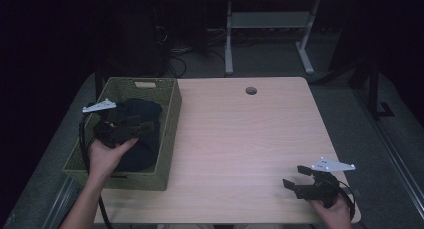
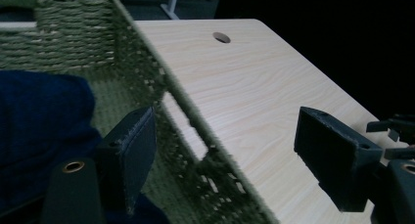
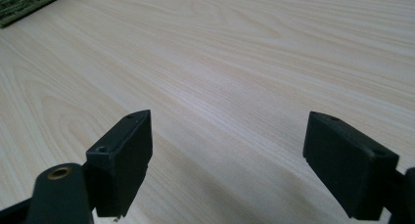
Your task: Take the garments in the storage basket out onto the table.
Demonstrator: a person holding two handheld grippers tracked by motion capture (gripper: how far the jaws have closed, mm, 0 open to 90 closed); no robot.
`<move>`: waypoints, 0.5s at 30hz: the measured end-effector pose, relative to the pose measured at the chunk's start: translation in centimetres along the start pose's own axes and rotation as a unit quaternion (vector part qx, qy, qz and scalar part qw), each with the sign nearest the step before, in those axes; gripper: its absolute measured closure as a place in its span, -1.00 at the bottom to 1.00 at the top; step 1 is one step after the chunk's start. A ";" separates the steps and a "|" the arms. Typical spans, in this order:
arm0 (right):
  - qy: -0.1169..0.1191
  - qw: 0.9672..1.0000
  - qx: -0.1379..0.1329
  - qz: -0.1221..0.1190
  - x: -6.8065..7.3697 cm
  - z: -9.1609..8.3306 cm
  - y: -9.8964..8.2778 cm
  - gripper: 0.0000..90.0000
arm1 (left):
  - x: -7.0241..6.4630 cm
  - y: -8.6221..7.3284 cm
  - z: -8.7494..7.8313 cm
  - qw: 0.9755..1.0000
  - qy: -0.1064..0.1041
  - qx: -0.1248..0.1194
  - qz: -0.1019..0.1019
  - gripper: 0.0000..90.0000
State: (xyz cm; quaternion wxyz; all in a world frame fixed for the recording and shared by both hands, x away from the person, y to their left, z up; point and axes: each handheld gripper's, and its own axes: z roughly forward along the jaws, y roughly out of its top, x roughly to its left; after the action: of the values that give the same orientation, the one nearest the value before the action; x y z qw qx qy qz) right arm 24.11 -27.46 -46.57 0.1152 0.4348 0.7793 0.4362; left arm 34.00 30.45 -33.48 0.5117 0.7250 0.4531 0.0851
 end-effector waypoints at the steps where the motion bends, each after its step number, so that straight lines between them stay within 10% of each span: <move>1: 0.000 1.000 0.001 0.000 0.0 0.0 0.0 -0.60 | 0.4 0.0 0.0 1.000 0.000 0.001 -0.005 -0.48; 15: -0.001 1.000 0.003 -0.002 0.1 -0.1 0.0 -0.59 | 5.0 0.1 0.7 0.997 0.019 0.009 -0.074 -0.47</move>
State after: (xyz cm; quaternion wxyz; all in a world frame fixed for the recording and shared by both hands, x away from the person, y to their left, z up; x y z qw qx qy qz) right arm 24.01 -27.44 -46.50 0.1153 0.4337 0.7815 0.4333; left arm 37.39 33.70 -35.45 0.5014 0.6926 0.5154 0.0567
